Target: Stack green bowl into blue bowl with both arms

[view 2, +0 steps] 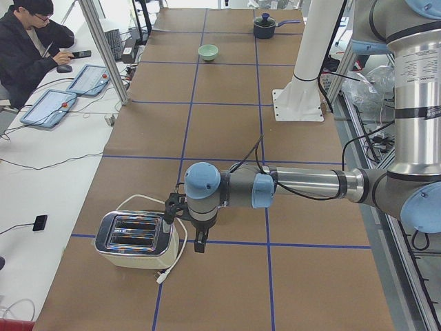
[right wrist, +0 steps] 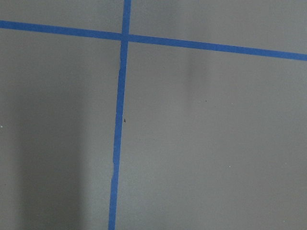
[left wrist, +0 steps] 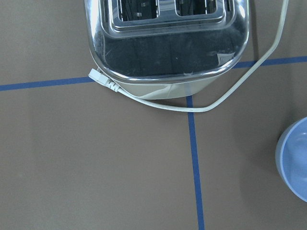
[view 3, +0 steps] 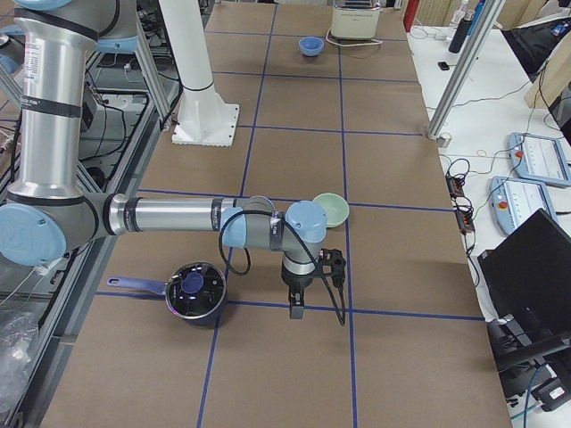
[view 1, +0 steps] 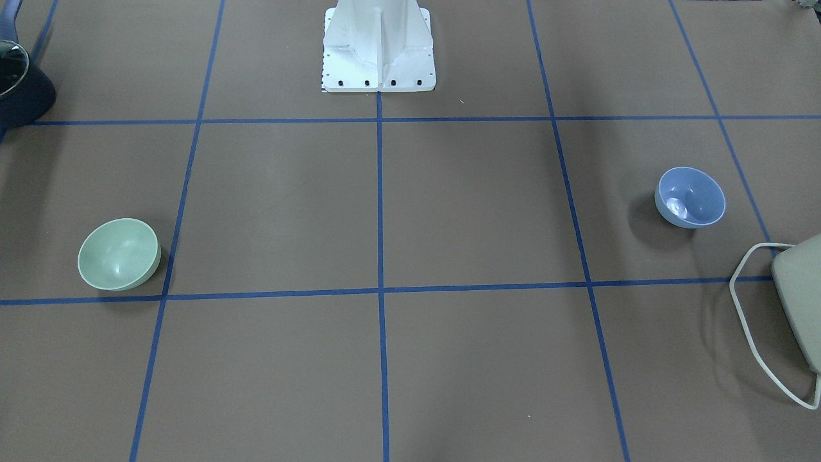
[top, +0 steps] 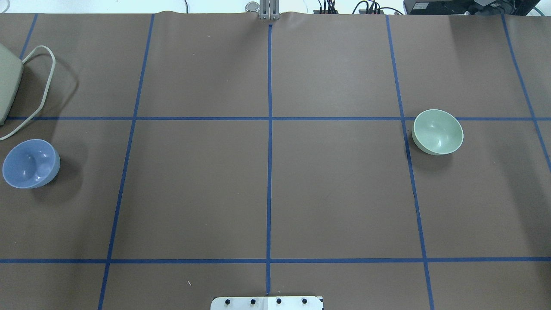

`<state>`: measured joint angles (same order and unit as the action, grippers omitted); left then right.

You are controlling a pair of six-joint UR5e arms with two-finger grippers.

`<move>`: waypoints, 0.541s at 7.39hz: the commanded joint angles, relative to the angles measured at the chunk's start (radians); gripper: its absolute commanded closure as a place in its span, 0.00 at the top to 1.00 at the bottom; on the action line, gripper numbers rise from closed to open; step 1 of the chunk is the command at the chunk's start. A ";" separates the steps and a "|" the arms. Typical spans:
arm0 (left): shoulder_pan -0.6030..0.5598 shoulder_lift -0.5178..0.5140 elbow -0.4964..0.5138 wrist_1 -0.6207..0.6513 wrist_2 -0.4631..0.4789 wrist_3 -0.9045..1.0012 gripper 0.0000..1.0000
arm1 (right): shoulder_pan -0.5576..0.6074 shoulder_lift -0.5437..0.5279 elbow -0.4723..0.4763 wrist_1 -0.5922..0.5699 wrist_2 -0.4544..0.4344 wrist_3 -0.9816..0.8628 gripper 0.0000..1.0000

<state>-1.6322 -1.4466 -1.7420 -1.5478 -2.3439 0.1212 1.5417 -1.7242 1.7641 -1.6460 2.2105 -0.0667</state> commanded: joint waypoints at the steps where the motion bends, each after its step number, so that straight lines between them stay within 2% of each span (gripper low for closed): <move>1: 0.000 0.000 -0.014 -0.011 -0.002 0.000 0.98 | 0.001 0.000 0.000 0.000 0.000 0.001 1.00; 4: 0.000 0.008 -0.011 -0.099 0.005 -0.002 0.98 | 0.001 0.000 0.003 0.000 0.000 0.001 1.00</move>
<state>-1.6317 -1.4430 -1.7558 -1.6019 -2.3433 0.1209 1.5427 -1.7242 1.7654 -1.6460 2.2105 -0.0660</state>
